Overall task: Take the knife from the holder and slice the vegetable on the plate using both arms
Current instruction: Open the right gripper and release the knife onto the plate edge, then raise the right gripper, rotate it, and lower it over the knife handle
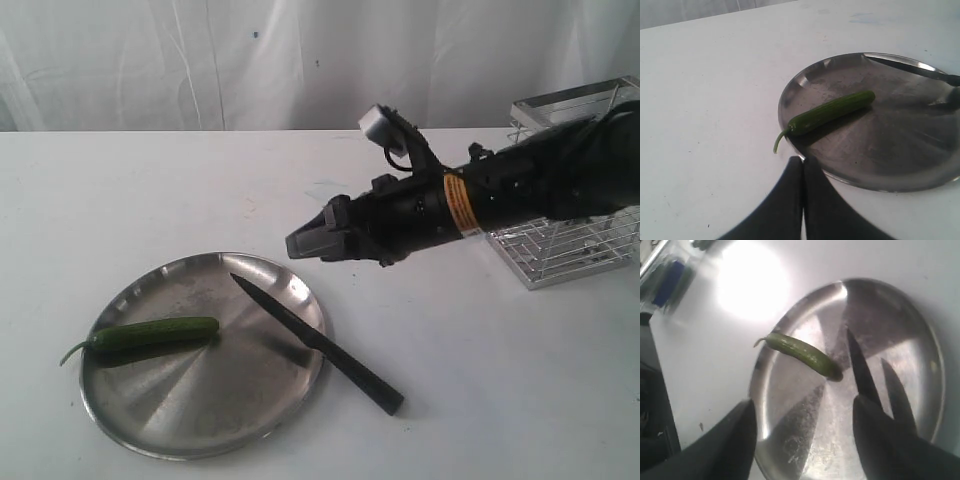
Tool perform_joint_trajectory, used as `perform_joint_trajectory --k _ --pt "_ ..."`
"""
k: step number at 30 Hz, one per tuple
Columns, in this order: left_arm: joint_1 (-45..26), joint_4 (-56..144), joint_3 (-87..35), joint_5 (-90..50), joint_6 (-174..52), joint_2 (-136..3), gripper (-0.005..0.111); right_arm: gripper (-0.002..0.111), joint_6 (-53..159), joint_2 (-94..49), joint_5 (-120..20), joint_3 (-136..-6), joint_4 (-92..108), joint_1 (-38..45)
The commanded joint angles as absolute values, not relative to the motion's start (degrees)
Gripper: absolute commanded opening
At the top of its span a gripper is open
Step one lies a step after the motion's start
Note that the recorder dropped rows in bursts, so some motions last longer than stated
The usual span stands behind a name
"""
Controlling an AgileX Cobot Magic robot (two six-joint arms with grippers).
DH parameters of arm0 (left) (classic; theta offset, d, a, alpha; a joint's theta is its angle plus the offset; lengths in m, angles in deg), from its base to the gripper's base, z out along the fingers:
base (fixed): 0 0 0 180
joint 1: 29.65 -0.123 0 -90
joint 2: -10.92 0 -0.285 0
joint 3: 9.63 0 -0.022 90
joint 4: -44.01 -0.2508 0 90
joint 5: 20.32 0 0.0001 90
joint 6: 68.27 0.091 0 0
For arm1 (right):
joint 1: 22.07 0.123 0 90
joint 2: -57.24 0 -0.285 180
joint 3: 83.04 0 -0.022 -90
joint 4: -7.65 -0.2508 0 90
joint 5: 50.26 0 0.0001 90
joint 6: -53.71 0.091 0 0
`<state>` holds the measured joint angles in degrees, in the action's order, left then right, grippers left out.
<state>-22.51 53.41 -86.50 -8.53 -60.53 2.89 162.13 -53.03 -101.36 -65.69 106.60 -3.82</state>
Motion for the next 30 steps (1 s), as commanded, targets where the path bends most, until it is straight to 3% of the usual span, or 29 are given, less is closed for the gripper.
perform_joint_trajectory --k 1,6,10,11,24,30 --pt "-22.7 53.9 -86.9 -8.8 -60.6 3.1 0.000 0.052 151.0 -52.9 -103.9 -67.4 107.6 -5.3" --pt "-22.7 53.9 -86.9 -8.8 -60.6 3.1 0.000 0.036 149.6 -52.8 -98.3 -67.4 107.6 -6.2" --pt "-22.7 53.9 -86.9 -8.8 -60.6 3.1 0.000 0.003 144.2 -52.6 -95.7 -67.4 107.6 -6.2" --pt "-22.7 53.9 -86.9 -8.8 -60.6 3.1 0.000 0.000 143.0 -52.3 -95.7 -67.4 107.6 -6.2" --pt "-22.7 53.9 -86.9 -8.8 -60.6 3.1 0.000 0.000 128.4 -39.6 -87.4 -66.2 107.6 -6.1" --pt "-22.7 53.9 -86.9 -8.8 -60.6 3.1 0.000 0.000 103.4 -39.1 -66.6 -63.5 107.6 -2.3"
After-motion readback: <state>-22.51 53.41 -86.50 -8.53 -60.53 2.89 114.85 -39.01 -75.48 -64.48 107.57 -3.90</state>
